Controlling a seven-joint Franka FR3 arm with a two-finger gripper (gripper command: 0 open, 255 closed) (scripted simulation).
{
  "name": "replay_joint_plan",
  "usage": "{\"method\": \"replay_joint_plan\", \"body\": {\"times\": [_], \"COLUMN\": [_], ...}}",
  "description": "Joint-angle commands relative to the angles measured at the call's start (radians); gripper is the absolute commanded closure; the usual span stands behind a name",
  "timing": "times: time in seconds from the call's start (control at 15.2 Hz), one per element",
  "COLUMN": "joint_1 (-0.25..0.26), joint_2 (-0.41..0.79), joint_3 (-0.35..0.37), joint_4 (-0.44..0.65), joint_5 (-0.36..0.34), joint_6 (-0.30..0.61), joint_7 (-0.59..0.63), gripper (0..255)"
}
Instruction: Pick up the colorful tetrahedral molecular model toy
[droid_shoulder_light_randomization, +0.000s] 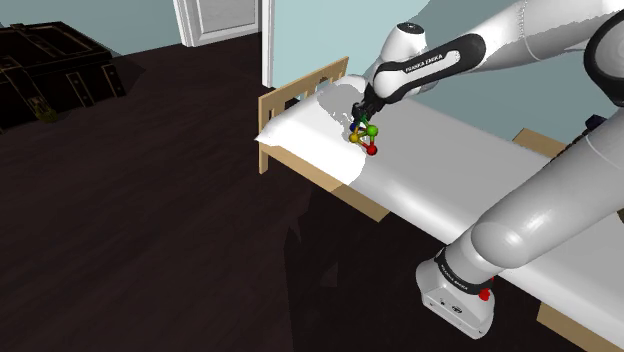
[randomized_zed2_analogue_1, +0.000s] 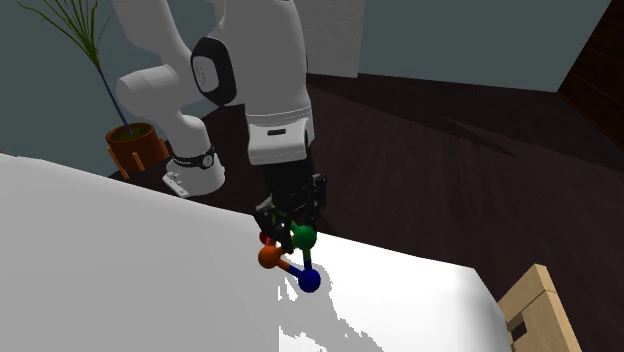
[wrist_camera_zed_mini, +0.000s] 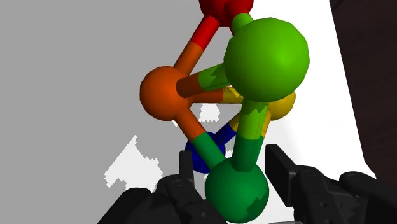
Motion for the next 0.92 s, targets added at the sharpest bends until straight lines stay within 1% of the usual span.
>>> {"method": "replay_joint_plan", "body": {"times": [0.0,0.73,0.86], "joint_1": [0.001,0.004,0.004], "joint_2": [-0.018,-0.095,-0.095], "joint_3": [0.001,0.006,0.006], "joint_4": [0.008,0.085,0.086], "joint_5": [0.0,0.008,0.008], "joint_6": [-0.027,-0.18,-0.182], "joint_7": [-0.001,-0.013,-0.014], "gripper": [255,255,255]}}
